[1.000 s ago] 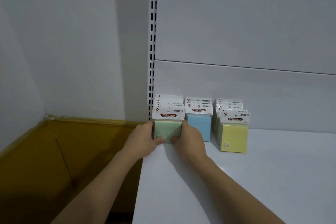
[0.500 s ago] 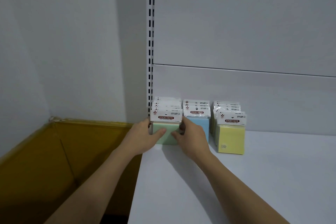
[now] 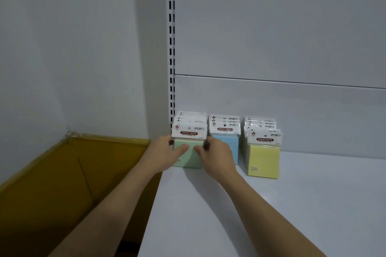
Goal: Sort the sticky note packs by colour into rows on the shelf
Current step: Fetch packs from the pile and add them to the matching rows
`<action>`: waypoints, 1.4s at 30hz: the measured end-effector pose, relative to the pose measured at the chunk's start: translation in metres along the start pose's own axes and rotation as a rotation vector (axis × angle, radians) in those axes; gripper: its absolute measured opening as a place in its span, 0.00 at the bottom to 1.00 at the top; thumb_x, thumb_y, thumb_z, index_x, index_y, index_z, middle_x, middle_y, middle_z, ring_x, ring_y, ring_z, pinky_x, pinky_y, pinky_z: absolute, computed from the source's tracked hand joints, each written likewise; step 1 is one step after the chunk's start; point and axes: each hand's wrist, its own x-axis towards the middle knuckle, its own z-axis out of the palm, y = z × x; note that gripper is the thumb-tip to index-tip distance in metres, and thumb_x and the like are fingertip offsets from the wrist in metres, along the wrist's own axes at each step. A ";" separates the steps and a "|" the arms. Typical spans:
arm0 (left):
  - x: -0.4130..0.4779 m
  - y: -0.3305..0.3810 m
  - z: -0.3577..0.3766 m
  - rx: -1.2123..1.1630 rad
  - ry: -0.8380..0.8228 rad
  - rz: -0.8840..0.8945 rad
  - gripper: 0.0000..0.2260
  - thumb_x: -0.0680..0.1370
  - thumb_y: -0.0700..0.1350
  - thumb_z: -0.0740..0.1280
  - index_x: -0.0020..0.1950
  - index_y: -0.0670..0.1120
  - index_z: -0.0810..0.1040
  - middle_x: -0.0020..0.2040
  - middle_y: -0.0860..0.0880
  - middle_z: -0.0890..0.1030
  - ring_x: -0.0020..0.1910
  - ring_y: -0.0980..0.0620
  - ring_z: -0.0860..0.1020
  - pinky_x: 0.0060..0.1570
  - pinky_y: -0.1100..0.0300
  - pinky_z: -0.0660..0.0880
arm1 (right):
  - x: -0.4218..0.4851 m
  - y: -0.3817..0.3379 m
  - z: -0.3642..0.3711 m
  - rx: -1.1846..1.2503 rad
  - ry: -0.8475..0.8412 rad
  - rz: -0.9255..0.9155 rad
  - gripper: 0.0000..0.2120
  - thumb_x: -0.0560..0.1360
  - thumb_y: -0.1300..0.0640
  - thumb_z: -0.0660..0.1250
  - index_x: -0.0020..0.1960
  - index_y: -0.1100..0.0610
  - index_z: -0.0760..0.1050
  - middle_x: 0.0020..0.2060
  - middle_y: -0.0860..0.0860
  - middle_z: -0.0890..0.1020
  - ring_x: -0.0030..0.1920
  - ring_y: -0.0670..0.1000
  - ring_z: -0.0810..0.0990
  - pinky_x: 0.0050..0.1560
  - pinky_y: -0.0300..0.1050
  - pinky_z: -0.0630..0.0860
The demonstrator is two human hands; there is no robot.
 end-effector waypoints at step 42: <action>-0.013 -0.004 0.006 -0.045 -0.002 -0.030 0.14 0.76 0.49 0.69 0.60 0.50 0.79 0.50 0.54 0.82 0.50 0.56 0.80 0.42 0.67 0.73 | -0.008 -0.010 -0.002 -0.022 -0.065 0.025 0.11 0.76 0.48 0.64 0.42 0.55 0.72 0.33 0.46 0.73 0.37 0.50 0.73 0.29 0.37 0.62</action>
